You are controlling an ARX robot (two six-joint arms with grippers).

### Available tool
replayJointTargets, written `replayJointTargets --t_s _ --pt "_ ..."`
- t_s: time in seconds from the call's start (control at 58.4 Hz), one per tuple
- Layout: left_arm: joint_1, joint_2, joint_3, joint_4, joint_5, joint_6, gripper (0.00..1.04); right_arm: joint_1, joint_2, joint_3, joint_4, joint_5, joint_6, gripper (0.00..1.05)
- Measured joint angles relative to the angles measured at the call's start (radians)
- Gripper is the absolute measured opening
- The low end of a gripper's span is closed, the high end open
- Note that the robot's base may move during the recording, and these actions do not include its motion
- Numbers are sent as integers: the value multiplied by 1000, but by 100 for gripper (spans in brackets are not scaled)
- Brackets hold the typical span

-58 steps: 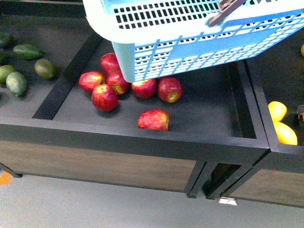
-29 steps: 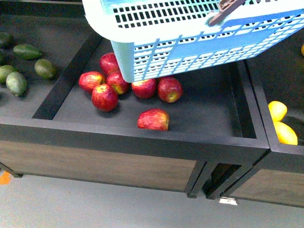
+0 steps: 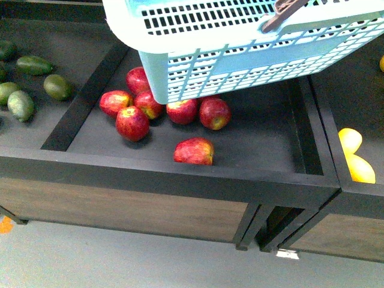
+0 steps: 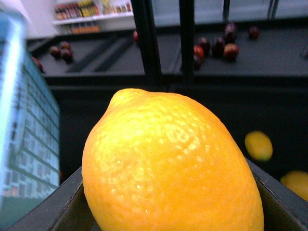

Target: Pick lemon and mango into basket

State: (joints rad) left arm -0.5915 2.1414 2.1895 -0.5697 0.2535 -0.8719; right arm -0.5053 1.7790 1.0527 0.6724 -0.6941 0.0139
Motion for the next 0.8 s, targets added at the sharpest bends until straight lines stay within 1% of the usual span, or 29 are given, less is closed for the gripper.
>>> replayJointTargets --t_s 0.086,0.171,0.325,0.377,0.496,0.565,0.616,0.668,0.805 --pt "0 0 0 0 -2 0 5 34 -80 -8 -13 11 -9 72" --pt "0 0 0 0 0 0 5 89 -116 -8 -26 30 -19 72" --pt "0 0 0 0 2 0 5 225 -103 3 -51 74 -54 72" --pt "0 0 0 0 2 0 5 277 -80 24 -61 106 -72 72" --pt "0 0 0 0 1 0 5 367 -36 79 -80 168 -82 72" --pt "0 0 0 0 0 0 5 419 -15 103 -85 221 -117 72" --pt "0 0 0 0 -1 0 5 458 1 116 -92 280 -164 72" --pt "0 0 0 0 0 0 5 479 10 117 -100 306 -196 72" --pt "0 0 0 0 1 0 5 514 31 114 -118 316 -240 73"
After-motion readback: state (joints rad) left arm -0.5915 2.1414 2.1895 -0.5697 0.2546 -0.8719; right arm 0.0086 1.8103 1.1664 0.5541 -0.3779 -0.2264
